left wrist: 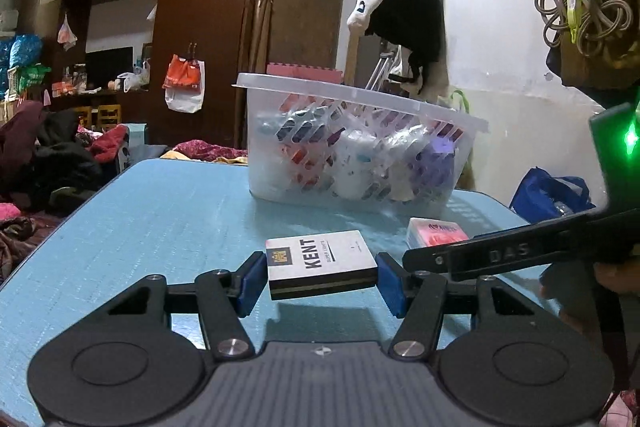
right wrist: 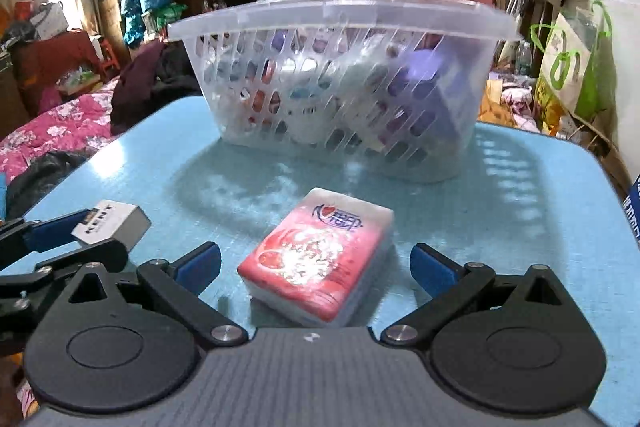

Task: Organize objects
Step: 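Grasp the white 'KENT' box with left gripper while right gripper grasps the pink tissue pack, then drop the 'KENT' box into the basket with left gripper while right gripper drops the tissue pack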

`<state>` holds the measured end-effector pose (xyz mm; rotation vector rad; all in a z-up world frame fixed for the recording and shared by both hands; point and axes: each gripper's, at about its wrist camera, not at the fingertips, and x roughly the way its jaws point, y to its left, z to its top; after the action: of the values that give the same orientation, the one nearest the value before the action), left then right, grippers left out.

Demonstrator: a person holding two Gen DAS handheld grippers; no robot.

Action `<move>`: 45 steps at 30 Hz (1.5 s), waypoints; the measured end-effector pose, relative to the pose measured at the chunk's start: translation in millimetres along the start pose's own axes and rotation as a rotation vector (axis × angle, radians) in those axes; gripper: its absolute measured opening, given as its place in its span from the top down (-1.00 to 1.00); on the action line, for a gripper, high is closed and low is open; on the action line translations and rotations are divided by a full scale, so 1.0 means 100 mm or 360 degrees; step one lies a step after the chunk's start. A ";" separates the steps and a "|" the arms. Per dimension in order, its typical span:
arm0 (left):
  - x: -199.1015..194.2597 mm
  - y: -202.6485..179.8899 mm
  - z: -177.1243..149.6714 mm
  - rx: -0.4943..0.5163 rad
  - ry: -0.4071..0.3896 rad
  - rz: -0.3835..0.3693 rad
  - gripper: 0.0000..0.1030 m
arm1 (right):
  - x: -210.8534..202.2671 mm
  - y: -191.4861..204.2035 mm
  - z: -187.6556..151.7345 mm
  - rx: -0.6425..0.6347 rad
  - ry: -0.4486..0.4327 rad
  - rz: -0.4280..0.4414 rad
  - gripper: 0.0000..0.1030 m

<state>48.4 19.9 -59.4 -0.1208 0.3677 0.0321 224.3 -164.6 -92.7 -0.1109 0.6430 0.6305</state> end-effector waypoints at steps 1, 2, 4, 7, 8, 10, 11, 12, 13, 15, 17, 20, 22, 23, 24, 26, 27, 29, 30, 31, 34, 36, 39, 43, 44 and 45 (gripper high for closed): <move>0.00 0.01 0.00 -0.0004 0.0000 -0.0004 -0.21 | 0.01 0.01 -0.01 -0.0018 0.0004 -0.0017 -0.89; 0.01 0.01 0.01 -0.0009 -0.0001 -0.0008 -0.21 | 0.01 0.02 -0.02 -0.0031 0.0013 -0.0030 -0.79; 0.01 0.02 0.01 -0.0011 -0.0011 -0.0005 -0.21 | -0.04 0.03 -0.04 -0.0065 -0.0014 -0.0044 -0.49; -0.01 0.03 0.01 -0.0003 -0.0031 -0.0007 -0.21 | -0.15 0.00 -0.06 -0.0068 -0.0071 -0.0031 -0.47; -0.01 0.03 0.01 -0.0005 -0.0036 -0.0010 -0.21 | -0.22 -0.03 -0.08 -0.0054 -0.0108 -0.0020 -0.47; -0.04 0.05 0.03 -0.0022 -0.0048 -0.0016 -0.21 | -0.33 -0.08 -0.04 -0.0009 -0.0160 0.0012 -0.46; -0.05 0.07 0.06 -0.0036 -0.0056 -0.0025 -0.21 | -0.44 -0.13 -0.02 0.0024 -0.0200 0.0049 -0.46; -0.07 0.08 0.12 -0.0049 -0.0070 -0.0038 -0.21 | -0.54 -0.17 0.02 0.0054 -0.0242 0.0091 -0.46; -0.09 0.07 0.19 -0.0055 -0.0091 -0.0050 -0.21 | -0.67 -0.21 0.09 0.0081 -0.0303 0.0138 -0.46; -0.12 0.04 0.43 -0.0059 -0.0151 -0.0070 -0.21 | -0.91 -0.24 0.28 0.0063 -0.0440 0.0183 -0.46; -0.09 0.00 0.74 -0.0037 -0.0186 -0.0107 -0.21 | -1.01 -0.20 0.55 -0.0003 -0.0523 0.0139 -0.46; 0.11 -0.08 1.30 -0.0011 -0.0205 -0.0129 -0.21 | -0.93 -0.20 1.06 -0.0081 -0.0555 0.0066 -0.47; 0.35 -0.12 1.61 -0.0009 -0.0173 -0.0095 -0.21 | -0.77 -0.25 1.33 -0.0090 -0.0530 0.0061 -0.47; 0.49 -0.12 1.74 -0.0004 -0.0136 -0.0074 -0.21 | -0.68 -0.28 1.43 -0.0081 -0.0521 0.0062 -0.47; 0.63 -0.12 1.84 -0.0009 -0.0102 -0.0053 -0.21 | -0.60 -0.29 1.49 -0.0083 -0.0512 0.0058 -0.47; 0.89 -0.09 1.96 -0.0033 -0.0031 0.0004 -0.21 | -0.43 -0.30 1.56 -0.0115 -0.0460 0.0022 -0.47; 1.02 -0.04 1.99 -0.0068 0.0007 0.0026 -0.21 | -0.34 -0.31 1.58 -0.0146 -0.0439 0.0002 -0.47; 1.23 0.02 2.02 -0.0115 0.0079 0.0046 -0.21 | -0.25 -0.31 1.56 -0.0200 -0.0438 -0.0056 -0.49; 1.32 0.04 2.02 -0.0124 0.0114 0.0066 -0.21 | -0.24 -0.31 1.52 -0.0206 -0.0437 -0.0068 -0.51; 1.38 0.06 2.00 -0.0133 0.0142 0.0072 -0.22 | -0.21 -0.32 1.52 -0.0205 -0.0420 -0.0062 -0.56; 1.47 0.10 1.96 -0.0173 0.0202 0.0015 -0.35 | -0.22 -0.29 1.49 -0.0246 -0.0401 -0.0072 -0.86; 1.40 0.09 1.94 -0.0145 0.0151 0.0043 -0.73 | -0.32 -0.24 1.44 -0.0286 -0.0432 -0.0118 -0.97; 1.28 0.10 1.93 -0.0125 0.0128 0.0055 -0.91 | -0.52 -0.28 1.42 -0.0254 -0.0474 -0.0080 -1.00; 1.00 0.16 1.95 -0.0171 -0.0006 0.0113 -0.97 | -0.75 -0.35 1.45 -0.0154 -0.0417 -0.0016 -1.00; 0.93 0.17 1.97 -0.0163 -0.0013 0.0099 -0.97 | -0.73 -0.36 1.47 -0.0144 -0.0377 -0.0021 -1.00; 0.87 0.18 1.99 -0.0149 -0.0017 0.0071 -0.97 | -0.75 -0.36 1.48 -0.0135 -0.0336 -0.0049 -1.00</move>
<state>199.7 63.4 91.7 -0.2051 0.3585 0.0938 276.3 -189.5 66.7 -0.1310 0.4106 0.6299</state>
